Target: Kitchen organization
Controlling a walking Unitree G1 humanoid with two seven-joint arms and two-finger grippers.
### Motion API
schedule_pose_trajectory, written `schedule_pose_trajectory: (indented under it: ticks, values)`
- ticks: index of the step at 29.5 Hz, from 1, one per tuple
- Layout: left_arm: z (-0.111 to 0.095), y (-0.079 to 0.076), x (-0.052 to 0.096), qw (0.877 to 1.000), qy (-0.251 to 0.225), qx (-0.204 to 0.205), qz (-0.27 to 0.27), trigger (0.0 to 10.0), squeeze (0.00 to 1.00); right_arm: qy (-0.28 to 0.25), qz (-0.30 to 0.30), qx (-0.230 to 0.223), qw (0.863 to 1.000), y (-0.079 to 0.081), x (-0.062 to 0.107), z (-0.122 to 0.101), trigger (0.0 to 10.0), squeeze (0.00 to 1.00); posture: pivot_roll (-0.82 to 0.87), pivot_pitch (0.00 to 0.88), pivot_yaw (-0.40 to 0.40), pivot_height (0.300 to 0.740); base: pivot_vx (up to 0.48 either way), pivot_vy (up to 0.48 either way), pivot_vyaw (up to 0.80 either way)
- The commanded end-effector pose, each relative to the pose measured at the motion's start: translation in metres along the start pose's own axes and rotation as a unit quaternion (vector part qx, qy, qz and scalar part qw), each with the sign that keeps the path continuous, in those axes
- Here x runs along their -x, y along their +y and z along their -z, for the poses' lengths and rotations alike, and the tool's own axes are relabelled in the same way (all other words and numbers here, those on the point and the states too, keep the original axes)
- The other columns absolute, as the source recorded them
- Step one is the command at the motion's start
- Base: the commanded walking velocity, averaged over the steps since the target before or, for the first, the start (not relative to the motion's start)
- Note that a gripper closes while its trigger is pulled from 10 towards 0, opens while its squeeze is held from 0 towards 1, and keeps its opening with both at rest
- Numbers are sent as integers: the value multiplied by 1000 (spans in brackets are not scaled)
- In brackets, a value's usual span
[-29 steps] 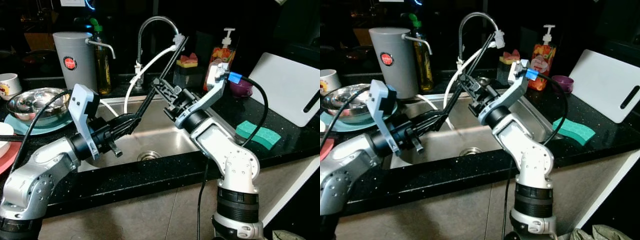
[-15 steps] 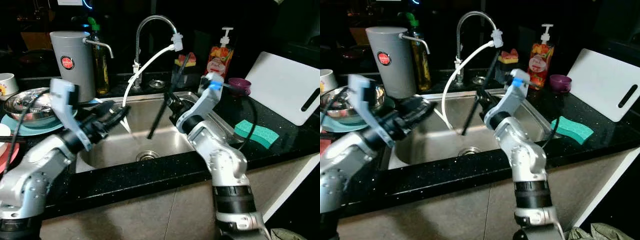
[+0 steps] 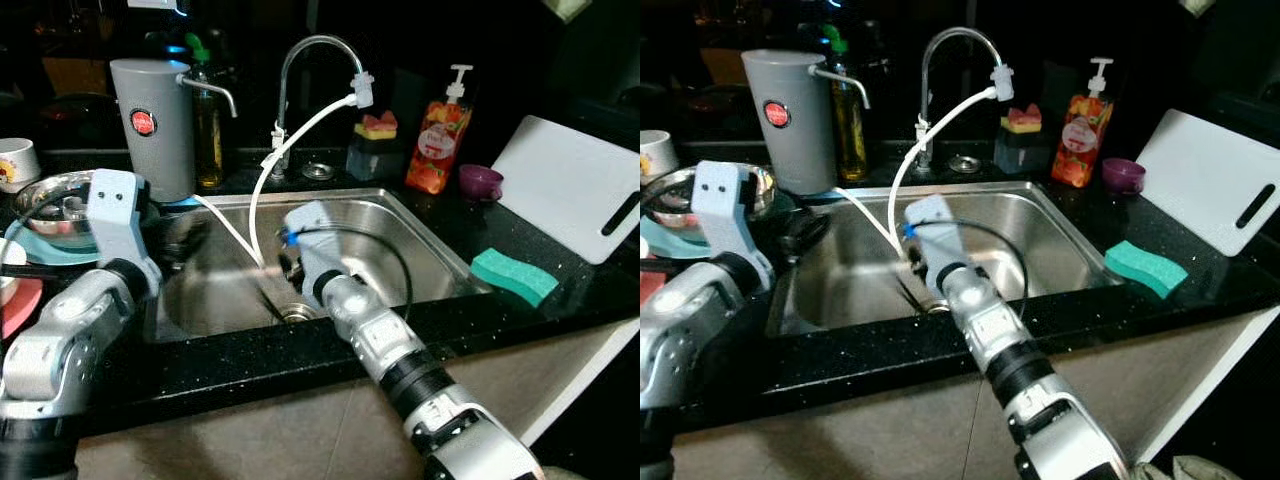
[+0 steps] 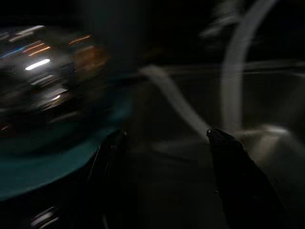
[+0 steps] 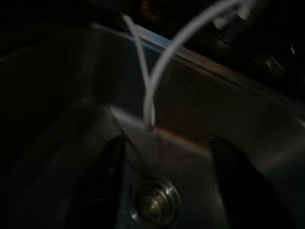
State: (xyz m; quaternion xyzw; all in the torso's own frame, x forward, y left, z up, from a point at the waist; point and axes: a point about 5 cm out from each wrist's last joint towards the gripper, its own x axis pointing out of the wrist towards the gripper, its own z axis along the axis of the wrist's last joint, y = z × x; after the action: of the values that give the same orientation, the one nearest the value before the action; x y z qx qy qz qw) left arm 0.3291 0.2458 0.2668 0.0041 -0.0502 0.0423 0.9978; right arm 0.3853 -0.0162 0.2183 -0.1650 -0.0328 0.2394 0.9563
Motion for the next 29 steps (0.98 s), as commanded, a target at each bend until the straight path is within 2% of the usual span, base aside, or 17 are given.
schedule_pose_trajectory:
  ticks: [1,4,6,9,10,11,12,14,15,18,19,21,22,24,25,27,29]
  values:
    - [-4,5,-1,1000,1,-5,-27,10000,0,-5,-7,16,1000,1,1,2,10000,1000,158,34,-148,740,0,0,0]
    - [-10,11,0,998,-3,-36,-53,10000,0,-35,9,10,999,-6,3,-7,10000,1000,163,33,-142,740,0,0,0]
    - [-15,17,1,996,2,-55,-77,10000,0,-76,34,-8,997,-20,8,-22,10000,1000,162,36,-131,740,0,0,0]
    - [-17,20,0,994,6,-59,-91,10000,0,-95,46,-17,994,-26,12,-29,10000,1000,159,41,-127,740,0,0,0]
    - [-28,26,2,990,-5,-83,-115,10000,0,-159,61,-49,984,-39,29,-51,10000,518,150,60,-111,740,0,0,0]
    - [-32,27,2,988,-12,-93,-120,10000,0,-182,61,-58,980,-43,35,-59,10000,518,147,64,-108,740,0,0,0]
    - [-37,28,3,987,-21,-103,-124,10000,0,-200,65,-63,976,-47,42,-65,10000,0,141,67,-101,740,0,0,0]
    - [-39,29,4,985,-25,-109,-128,10000,0,-209,70,-64,973,-50,47,-68,10000,0,138,68,-96,740,0,0,0]
    - [-45,30,3,981,-33,-147,-120,10000,0,-229,96,-68,966,-61,60,-75,10000,0,127,78,-78,740,0,0,0]
    - [-46,30,1,976,-37,-183,-111,10000,0,-234,110,-70,964,-66,65,-76,10000,0,125,85,-75,740,0,0,0]
    - [-50,31,-4,955,-45,-281,-81,10000,0,-240,130,-78,959,-73,73,-79,10000,0,120,83,-68,740,0,0,0]
    - [-47,32,-7,937,-27,-348,-37,10000,0,-243,136,-81,957,-75,78,-81,10000,0,108,66,-47,740,0,0,0]
    - [-47,32,-7,937,-27,-348,-37,10000,0,-243,136,-81,957,-75,78,-81,10000,0,108,66,-47,740,0,0,0]
    - [-43,33,-9,908,2,-419,17,10000,0,-249,141,-76,955,-77,83,-83,10000,0,104,63,-37,740,0,0,0]
    - [-43,33,-9,908,2,-419,17,10000,0,-249,141,-76,955,-77,83,-83,10000,0,104,63,-37,740,0,0,0]
    - [-46,33,-12,890,10,-453,37,10000,0,-251,146,-77,954,-78,86,-85,10000,0,90,64,-31,740,0,0,0]
    - [-50,32,-14,886,9,-461,39,10000,0,-252,147,-80,953,-79,87,-87,10000,0,84,60,-31,740,0,0,0]
